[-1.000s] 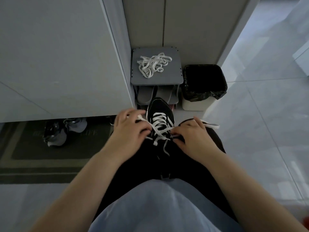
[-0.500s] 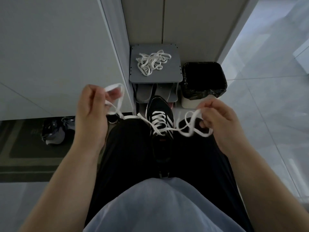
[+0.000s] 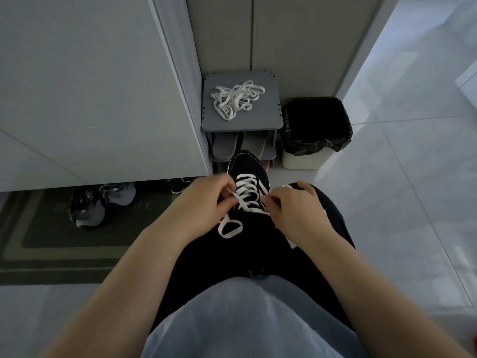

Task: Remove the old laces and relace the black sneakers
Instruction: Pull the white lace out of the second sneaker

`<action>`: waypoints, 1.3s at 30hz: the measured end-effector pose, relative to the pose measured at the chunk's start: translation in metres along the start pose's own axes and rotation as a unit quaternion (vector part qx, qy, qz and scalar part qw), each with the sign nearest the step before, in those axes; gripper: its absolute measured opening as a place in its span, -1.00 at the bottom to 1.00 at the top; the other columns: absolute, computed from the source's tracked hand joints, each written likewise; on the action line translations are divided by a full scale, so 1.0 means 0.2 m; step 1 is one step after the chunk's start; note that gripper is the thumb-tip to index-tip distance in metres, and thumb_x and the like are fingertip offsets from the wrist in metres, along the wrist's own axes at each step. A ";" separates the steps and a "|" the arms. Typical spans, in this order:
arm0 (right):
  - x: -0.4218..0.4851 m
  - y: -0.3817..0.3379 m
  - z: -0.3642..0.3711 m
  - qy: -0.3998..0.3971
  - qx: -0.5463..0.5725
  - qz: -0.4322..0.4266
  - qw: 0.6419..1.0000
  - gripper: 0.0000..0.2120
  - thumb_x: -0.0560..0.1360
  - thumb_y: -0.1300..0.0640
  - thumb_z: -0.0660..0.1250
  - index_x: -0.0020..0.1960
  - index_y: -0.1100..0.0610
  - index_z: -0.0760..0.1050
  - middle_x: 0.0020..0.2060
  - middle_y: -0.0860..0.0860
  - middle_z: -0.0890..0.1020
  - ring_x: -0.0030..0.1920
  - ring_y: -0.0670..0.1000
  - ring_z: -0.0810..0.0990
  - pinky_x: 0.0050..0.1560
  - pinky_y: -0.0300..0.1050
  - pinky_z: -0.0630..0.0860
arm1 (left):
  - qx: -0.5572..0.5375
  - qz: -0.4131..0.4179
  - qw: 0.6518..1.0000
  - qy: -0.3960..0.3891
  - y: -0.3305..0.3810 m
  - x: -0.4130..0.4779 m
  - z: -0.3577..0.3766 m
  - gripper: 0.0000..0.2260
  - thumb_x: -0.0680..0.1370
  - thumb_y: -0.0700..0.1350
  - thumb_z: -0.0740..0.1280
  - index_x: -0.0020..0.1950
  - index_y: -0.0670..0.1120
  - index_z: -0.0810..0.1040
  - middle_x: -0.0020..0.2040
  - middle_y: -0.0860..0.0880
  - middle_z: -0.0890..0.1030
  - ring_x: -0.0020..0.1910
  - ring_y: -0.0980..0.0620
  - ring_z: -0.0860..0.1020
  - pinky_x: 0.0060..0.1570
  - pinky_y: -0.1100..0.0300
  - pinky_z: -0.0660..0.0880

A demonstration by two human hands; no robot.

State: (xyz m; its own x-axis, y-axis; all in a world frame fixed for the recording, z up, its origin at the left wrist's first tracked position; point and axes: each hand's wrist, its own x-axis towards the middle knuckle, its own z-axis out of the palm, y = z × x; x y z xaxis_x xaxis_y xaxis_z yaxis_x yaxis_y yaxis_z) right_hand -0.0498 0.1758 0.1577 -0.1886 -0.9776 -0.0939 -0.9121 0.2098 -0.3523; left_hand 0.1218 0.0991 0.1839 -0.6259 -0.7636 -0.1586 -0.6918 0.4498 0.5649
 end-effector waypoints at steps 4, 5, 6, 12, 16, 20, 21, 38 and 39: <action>0.02 -0.01 0.01 -0.012 0.014 0.021 1.000 -0.77 0.57 -0.07 0.17 -0.14 0.00 0.50 -0.28 -0.09 0.59 -0.12 -0.02 0.54 0.46 -0.04 -0.02 | -0.003 0.011 1.000 -0.003 0.07 0.07 0.06 -0.86 0.59 -0.10 0.20 0.12 -0.02 0.50 0.03 0.09 0.54 -0.05 0.14 0.49 -0.06 0.28 0.37; 0.04 -0.01 0.01 -0.016 0.018 0.026 0.999 -0.79 0.57 -0.08 0.18 -0.04 -0.01 0.54 -0.17 -0.08 0.63 -0.02 -0.01 0.55 0.46 -0.01 -0.08 | 0.006 -0.002 1.000 -0.019 0.08 0.07 0.08 -0.88 0.59 -0.10 0.21 0.09 -0.03 0.50 0.00 0.06 0.55 -0.08 0.11 0.50 -0.08 0.25 0.38; 0.05 -0.02 0.01 -0.022 0.020 0.029 0.999 -0.79 0.56 -0.08 0.19 0.02 -0.03 0.56 -0.10 -0.08 0.64 0.05 -0.01 0.54 0.45 0.01 -0.11 | 0.009 -0.017 1.000 -0.020 0.08 0.07 0.10 -0.91 0.58 -0.11 0.23 0.05 -0.04 0.50 -0.05 0.04 0.56 -0.13 0.08 0.52 -0.10 0.20 0.42; 0.06 -0.06 0.05 -0.012 0.028 0.017 0.999 -0.81 0.54 -0.03 0.25 -0.04 -0.01 0.62 -0.11 -0.05 0.64 0.02 -0.02 0.54 0.44 -0.03 -0.07 | 0.019 -0.091 0.996 -0.005 0.00 0.05 0.14 -0.92 0.50 -0.02 0.35 -0.14 0.00 0.54 -0.22 0.04 0.60 -0.21 0.05 0.55 -0.14 0.08 0.51; 0.06 -0.07 0.05 -0.007 0.036 0.026 0.999 -0.82 0.51 -0.06 0.30 -0.07 0.00 0.61 -0.10 -0.05 0.63 0.02 -0.02 0.53 0.44 -0.04 -0.02 | 0.050 -0.105 0.993 -0.002 0.01 0.06 0.15 -0.89 0.47 0.05 0.38 -0.10 0.04 0.61 -0.18 0.06 0.57 -0.16 0.05 0.54 -0.16 0.10 0.51; 0.04 -0.09 0.10 0.018 0.012 0.027 0.999 -0.84 0.50 -0.02 0.28 -0.08 0.01 0.60 -0.09 -0.04 0.61 0.04 0.00 0.52 0.37 -0.10 0.05 | 0.100 -0.122 0.987 0.013 0.07 0.05 0.19 -0.85 0.50 0.04 0.34 -0.03 0.00 0.57 -0.13 0.02 0.58 -0.13 0.02 0.53 -0.22 0.15 0.42; 0.04 -0.11 0.11 0.036 0.011 0.026 0.999 -0.84 0.49 0.01 0.28 -0.10 0.04 0.60 -0.10 -0.02 0.61 0.03 0.02 0.52 0.33 -0.12 0.09 | 0.111 -0.123 0.986 0.032 0.09 0.05 0.21 -0.87 0.51 0.02 0.31 -0.04 0.00 0.54 -0.13 0.02 0.58 -0.12 0.02 0.53 -0.23 0.15 0.41; -0.03 -0.09 0.08 0.067 0.093 0.014 0.993 -0.82 0.50 0.14 0.27 -0.03 0.07 0.64 -0.13 -0.01 0.60 -0.06 0.02 0.52 -0.02 -0.15 0.39 | 0.004 -0.045 0.997 -0.068 0.07 0.08 0.07 -0.96 0.54 -0.14 0.29 -0.07 -0.02 0.44 -0.23 0.09 0.49 -0.22 0.09 0.48 -0.21 0.24 0.37; -0.03 -0.11 0.09 0.073 0.100 0.024 0.992 -0.82 0.50 0.15 0.25 -0.05 0.11 0.64 -0.13 0.00 0.60 -0.07 0.02 0.52 -0.07 -0.14 0.42 | -0.013 -0.039 0.996 -0.081 0.08 0.09 0.06 -0.93 0.53 -0.16 0.29 -0.04 -0.02 0.43 -0.23 0.09 0.49 -0.25 0.10 0.47 -0.23 0.25 0.38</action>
State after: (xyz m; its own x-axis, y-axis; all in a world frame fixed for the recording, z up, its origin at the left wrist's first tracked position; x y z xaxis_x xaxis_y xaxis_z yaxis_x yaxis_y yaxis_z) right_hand -0.0225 0.1776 0.1499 -0.2946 -0.9555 0.0163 -0.8134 0.2417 -0.5291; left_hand 0.0961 0.0977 0.1804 -0.6222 -0.7099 -0.3300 -0.7321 0.3784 0.5664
